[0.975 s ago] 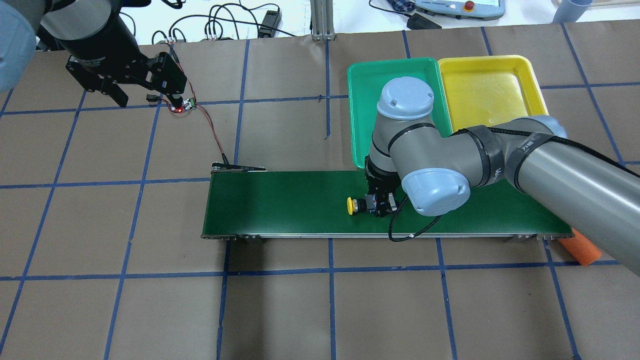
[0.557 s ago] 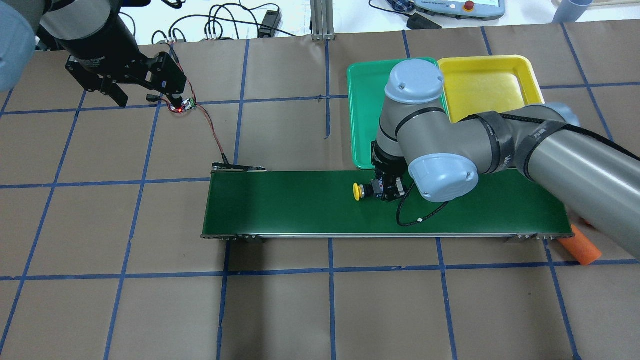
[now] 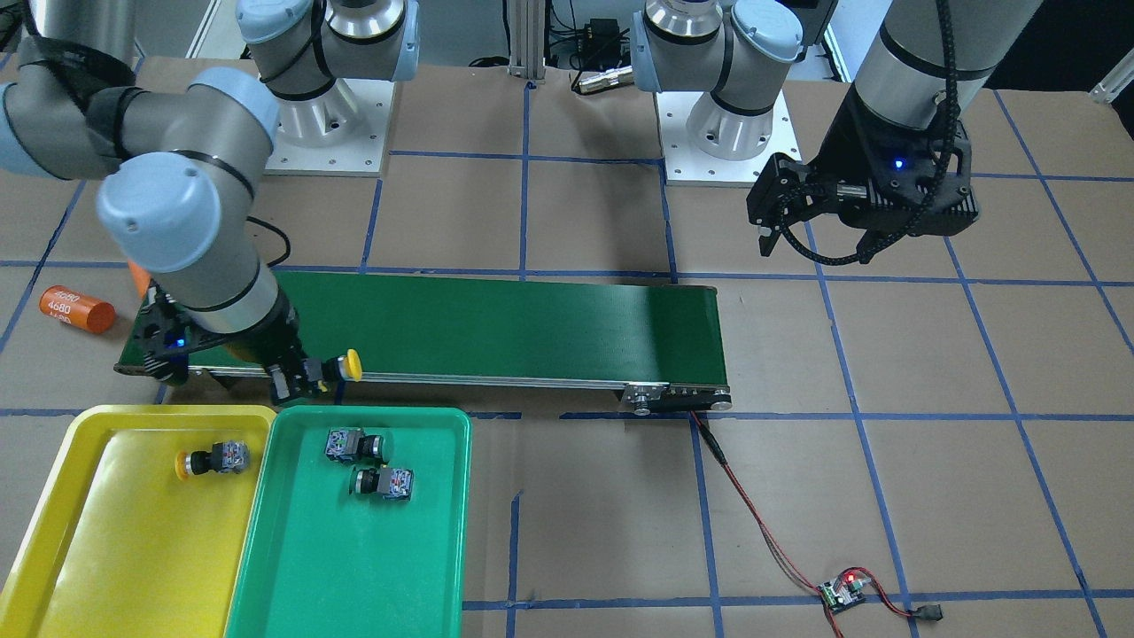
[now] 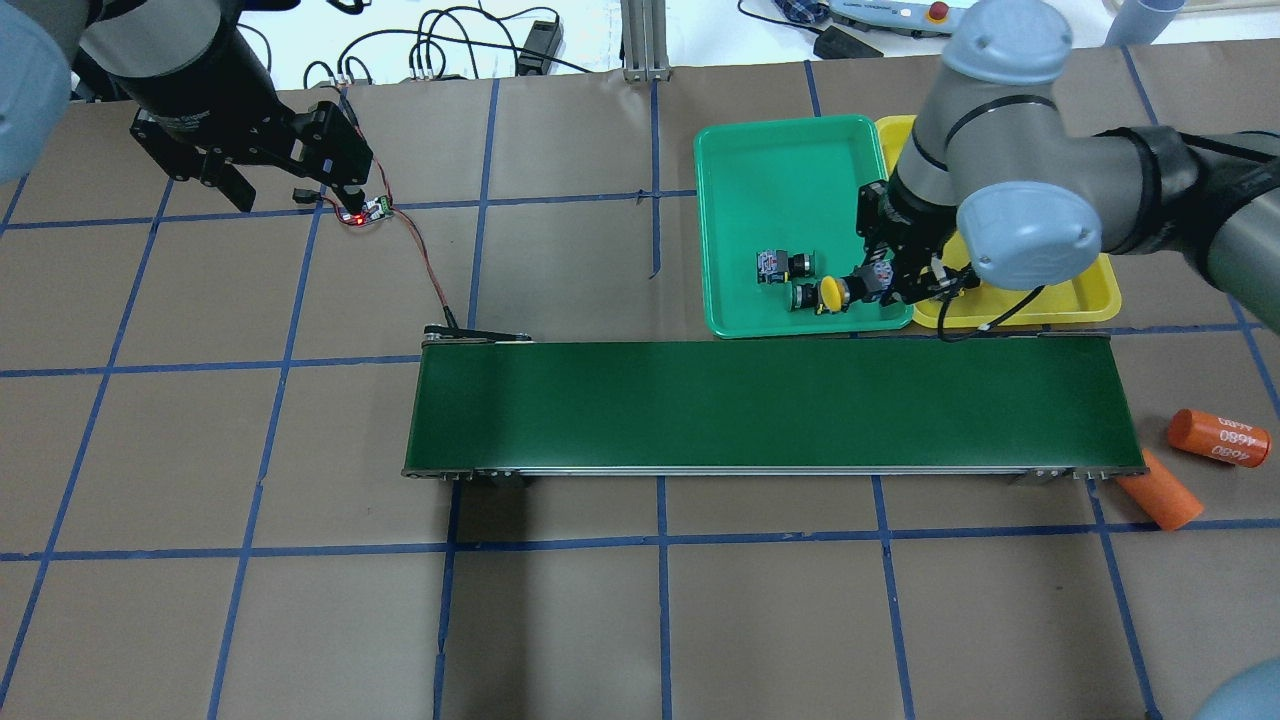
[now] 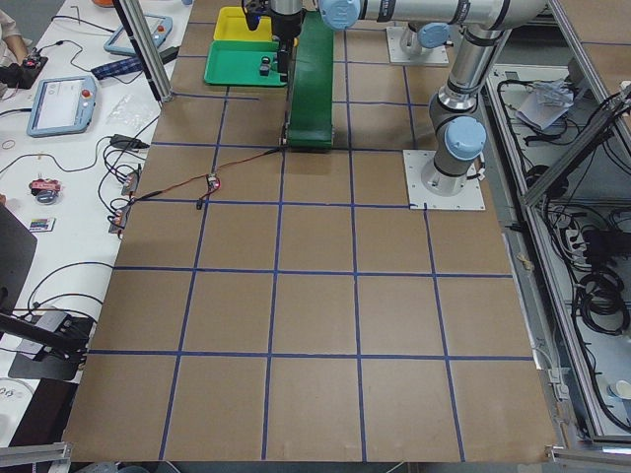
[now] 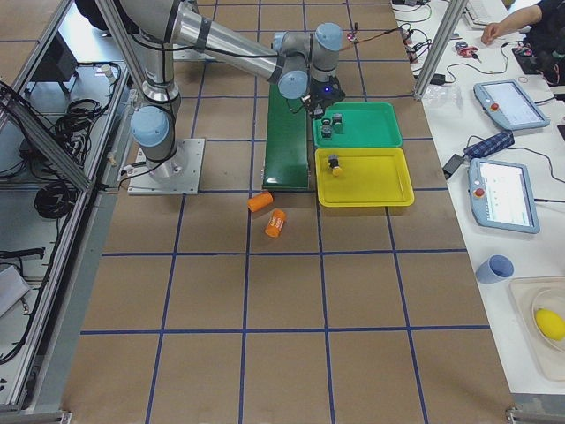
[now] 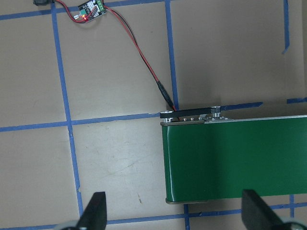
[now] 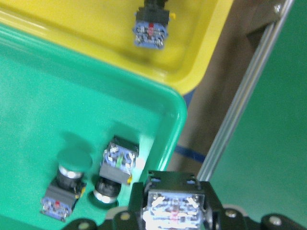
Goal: Sort buttons by color to trays
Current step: 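Carry yellow-capped button into yellow tray and open right gripper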
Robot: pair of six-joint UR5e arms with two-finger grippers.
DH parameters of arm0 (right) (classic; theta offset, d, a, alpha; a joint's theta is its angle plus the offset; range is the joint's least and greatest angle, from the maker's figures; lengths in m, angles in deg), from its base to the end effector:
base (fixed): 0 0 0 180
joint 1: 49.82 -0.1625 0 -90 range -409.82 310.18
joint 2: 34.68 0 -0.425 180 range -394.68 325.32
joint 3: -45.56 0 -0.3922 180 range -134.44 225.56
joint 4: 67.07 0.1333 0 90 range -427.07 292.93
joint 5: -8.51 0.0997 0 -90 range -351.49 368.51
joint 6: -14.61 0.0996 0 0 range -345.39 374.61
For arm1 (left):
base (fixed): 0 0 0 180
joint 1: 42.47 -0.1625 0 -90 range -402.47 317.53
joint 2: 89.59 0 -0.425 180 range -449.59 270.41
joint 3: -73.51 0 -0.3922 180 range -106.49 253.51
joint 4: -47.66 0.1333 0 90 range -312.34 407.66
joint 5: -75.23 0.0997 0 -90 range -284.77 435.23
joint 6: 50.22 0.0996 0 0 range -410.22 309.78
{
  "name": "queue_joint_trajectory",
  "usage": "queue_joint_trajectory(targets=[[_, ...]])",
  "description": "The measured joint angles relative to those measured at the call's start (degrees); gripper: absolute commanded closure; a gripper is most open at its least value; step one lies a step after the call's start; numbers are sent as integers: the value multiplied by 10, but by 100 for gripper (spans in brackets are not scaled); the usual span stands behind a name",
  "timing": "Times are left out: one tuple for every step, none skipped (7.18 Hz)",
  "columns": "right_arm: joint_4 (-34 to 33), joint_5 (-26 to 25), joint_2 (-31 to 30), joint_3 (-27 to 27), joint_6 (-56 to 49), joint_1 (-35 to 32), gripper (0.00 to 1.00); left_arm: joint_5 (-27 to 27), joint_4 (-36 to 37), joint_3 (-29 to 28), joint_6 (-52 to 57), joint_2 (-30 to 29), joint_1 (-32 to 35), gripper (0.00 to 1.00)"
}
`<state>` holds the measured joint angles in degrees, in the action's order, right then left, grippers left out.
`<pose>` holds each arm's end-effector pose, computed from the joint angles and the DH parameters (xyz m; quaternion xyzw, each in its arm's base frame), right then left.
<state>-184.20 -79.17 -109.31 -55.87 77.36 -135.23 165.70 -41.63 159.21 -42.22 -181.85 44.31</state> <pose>0.0918 -0.5722 0.2965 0.5542 0.8321 0.0073 0.0191 -0.1035 -0.5197 0.5064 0.0416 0.9988 -0.0235 0.0064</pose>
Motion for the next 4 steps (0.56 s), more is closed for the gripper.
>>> queue_joint_trajectory(targets=[[-10,1,21,18,-45,33,100,0,0,0,0,0,0,0],[-17,1,47,46,-73,56,100,0,1,0,0,0,0,0],[-22,1,76,77,-110,69,100,0,1,0,0,0,0,0],[-33,0,109,101,-162,84,100,0,1,0,0,0,0,0]])
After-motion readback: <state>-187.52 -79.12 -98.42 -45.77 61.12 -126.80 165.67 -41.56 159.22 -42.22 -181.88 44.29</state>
